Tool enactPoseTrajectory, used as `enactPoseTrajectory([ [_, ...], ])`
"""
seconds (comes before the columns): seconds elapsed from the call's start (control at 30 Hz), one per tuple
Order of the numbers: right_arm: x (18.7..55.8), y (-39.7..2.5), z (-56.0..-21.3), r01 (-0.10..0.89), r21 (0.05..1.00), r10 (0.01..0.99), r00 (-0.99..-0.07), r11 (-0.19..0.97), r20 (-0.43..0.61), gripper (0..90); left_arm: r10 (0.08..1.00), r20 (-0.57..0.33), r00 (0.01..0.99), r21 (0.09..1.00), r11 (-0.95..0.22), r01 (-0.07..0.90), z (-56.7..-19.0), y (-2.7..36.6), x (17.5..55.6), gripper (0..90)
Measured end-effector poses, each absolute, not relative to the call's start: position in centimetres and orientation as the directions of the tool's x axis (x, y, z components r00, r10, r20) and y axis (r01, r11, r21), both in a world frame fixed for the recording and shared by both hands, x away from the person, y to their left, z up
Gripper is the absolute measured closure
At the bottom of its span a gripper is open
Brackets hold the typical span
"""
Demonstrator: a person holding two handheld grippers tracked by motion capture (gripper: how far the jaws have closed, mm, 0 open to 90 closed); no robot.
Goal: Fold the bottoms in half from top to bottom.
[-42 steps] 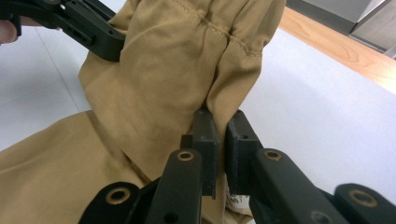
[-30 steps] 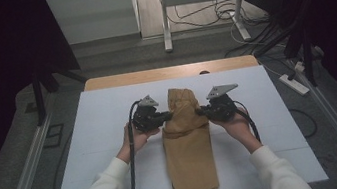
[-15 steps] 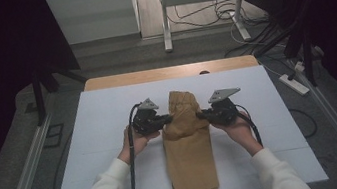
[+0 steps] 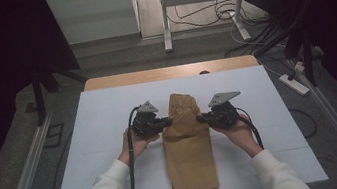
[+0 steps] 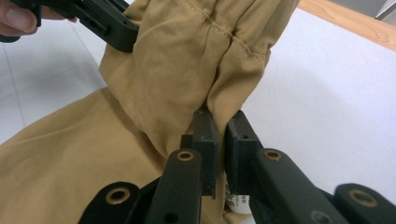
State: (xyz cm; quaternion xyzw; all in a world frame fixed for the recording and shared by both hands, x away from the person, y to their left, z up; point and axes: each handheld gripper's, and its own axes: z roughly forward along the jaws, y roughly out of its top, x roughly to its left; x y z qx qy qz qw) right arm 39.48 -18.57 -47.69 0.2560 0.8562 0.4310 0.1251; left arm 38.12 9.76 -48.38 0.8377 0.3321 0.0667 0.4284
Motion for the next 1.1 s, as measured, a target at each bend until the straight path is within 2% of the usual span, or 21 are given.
enactPoseTrajectory([
  [1.1, 36.9, -18.3, -48.1, 0.309, 0.794, 0.504, -0.864, 0.524, 0.003, 83.9, 0.614, -0.189, 0.766, 0.753, -0.411, 0.514, -49.1, 10.8, 35.6, 84.1],
])
